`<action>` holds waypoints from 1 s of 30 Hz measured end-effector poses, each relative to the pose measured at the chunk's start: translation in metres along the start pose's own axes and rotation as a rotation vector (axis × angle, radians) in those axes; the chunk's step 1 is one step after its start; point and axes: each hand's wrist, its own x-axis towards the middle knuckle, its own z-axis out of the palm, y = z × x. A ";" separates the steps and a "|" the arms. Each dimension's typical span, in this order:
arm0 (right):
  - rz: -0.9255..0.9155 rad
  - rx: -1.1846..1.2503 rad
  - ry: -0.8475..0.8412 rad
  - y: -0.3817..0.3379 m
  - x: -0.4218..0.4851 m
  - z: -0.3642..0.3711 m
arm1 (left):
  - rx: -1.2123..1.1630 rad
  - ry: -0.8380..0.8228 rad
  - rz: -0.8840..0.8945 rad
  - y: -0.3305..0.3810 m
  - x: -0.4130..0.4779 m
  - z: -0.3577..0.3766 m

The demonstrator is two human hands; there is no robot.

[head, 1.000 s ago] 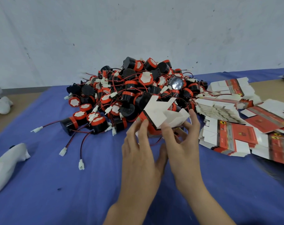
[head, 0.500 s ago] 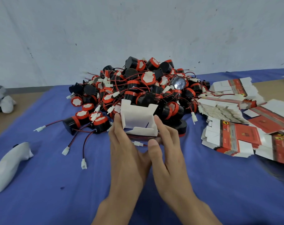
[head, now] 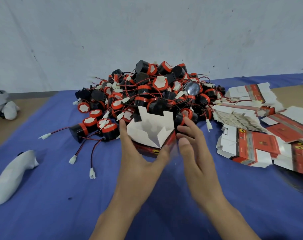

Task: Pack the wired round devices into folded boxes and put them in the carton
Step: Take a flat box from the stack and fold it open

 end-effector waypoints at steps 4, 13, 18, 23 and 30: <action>0.111 0.190 -0.147 -0.006 0.006 -0.006 | -0.189 -0.273 -0.033 0.003 -0.002 -0.002; 0.158 0.251 -0.219 -0.007 0.003 0.001 | -0.257 -0.421 -0.119 -0.005 -0.005 -0.006; 0.103 0.126 -0.205 -0.004 -0.001 0.005 | -0.265 -0.389 -0.180 -0.008 -0.009 0.000; 0.134 0.114 -0.183 -0.003 -0.002 0.007 | -0.255 -0.381 -0.180 -0.005 -0.012 0.005; 0.134 0.090 -0.144 -0.005 -0.002 0.009 | -0.231 -0.384 -0.157 -0.002 -0.013 0.007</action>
